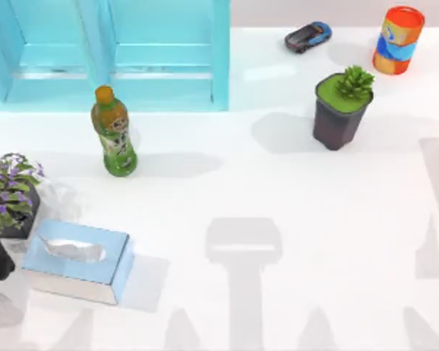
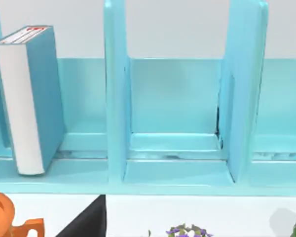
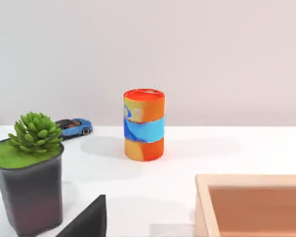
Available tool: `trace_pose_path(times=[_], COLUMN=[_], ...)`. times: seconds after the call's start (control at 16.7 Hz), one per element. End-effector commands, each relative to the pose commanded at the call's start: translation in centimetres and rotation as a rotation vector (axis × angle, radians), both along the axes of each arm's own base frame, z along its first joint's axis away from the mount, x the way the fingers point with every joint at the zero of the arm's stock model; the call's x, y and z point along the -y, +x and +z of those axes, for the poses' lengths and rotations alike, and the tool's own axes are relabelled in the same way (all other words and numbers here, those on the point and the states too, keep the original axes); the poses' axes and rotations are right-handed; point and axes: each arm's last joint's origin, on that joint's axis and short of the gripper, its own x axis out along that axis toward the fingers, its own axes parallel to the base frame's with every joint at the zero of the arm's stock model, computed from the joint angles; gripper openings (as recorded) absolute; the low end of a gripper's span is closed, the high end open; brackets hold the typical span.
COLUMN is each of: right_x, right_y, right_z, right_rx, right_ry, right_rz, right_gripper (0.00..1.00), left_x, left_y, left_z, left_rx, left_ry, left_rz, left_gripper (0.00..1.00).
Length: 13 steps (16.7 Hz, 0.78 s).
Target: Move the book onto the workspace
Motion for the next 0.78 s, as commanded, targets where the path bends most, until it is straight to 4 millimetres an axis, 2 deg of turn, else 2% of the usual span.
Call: trace_pose_path(times=[0.24, 0.48, 0.66, 0.78], right_x=[0.0, 0.0, 0.0, 0.0], right_y=[0.0, 0.0, 0.0, 0.0], right_z=[0.0, 0.0, 0.0, 0.0], right_rx=[0.0, 0.0, 0.0, 0.0], right_ry=[0.0, 0.0, 0.0, 0.0], right_rz=[0.0, 0.0, 0.0, 0.0], right_gripper=[1.0, 1.0, 1.0, 1.0], left_x=[-0.1, -0.4, -1.2, -2.2], left_y=[0.1, 0.9, 3.2, 6.1], left_z=[0.7, 4.2, 7.7, 9.4], left_rx=[0.007, 0.031, 0.025, -0.01], left_ry=[0.008, 0.048, 0.08, 0.092], left_rz=[-0.005, -0.028, -0.046, -0.056], left_gripper=[1.0, 1.0, 1.0, 1.0])
